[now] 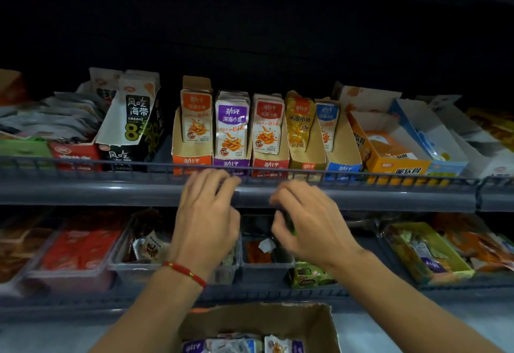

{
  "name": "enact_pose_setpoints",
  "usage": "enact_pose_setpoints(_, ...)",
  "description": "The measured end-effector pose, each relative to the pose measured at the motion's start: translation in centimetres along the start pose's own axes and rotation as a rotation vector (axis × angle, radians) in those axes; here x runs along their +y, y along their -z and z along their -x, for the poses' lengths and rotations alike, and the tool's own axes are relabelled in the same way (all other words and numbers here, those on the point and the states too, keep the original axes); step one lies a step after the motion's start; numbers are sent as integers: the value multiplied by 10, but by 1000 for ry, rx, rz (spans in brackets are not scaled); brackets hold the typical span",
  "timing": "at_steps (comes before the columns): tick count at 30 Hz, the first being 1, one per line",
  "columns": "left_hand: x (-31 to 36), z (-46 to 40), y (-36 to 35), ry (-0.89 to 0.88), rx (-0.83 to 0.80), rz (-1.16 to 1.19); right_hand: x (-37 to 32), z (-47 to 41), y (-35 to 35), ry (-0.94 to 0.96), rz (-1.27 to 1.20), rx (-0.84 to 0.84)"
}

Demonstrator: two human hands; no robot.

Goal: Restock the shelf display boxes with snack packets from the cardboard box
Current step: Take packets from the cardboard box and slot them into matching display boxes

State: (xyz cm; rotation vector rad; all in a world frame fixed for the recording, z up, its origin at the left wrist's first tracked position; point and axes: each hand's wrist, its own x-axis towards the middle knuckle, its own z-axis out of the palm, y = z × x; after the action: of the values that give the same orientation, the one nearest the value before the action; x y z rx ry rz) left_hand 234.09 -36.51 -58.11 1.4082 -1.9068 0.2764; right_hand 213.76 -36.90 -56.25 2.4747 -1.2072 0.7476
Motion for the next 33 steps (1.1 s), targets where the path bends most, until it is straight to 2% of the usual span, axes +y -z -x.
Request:
enact_pose_setpoints(2, 13, 25, -1, -41, 18, 53, -8, 33, -13, 15, -73, -96)
enact_pose_setpoints(4, 21, 52, -14, -34, -102, 91, -8, 62, -35, -7, -125, -314)
enact_pose_setpoints(8, 17, 116, -57, 172, -591, 150, -3, 104, -84, -108, -159, -914)
enact_pose_setpoints(11, 0, 179, -90, 400, -988, 127, 3, 142, -128, -241, -233, -1174)
enact_pose_setpoints(14, -14, 238, -111, 628, -1133, 158, 3, 191, -173, -373, -286, -1283)
enact_pose_setpoints(18, -24, 286, -132, 725, -1262, 116, -6, 255, -222, -493, -358, -1404)
enact_pose_setpoints(20, -27, 300, -138, 769, -1288, 102, -12, 285, -240, -503, -323, -1413)
enact_pose_setpoints(23, -29, 316, -147, 773, -1349, 84, -24, 319, -251, -425, -152, -1424)
enact_pose_setpoints(27, -25, 324, -152, 768, -1377, 66, -46, 344, -251, -548, -106, -1477)
enact_pose_setpoints(33, -12, 321, -152, 766, -1357, 84, -49, 366, -259, -714, -258, -1478)
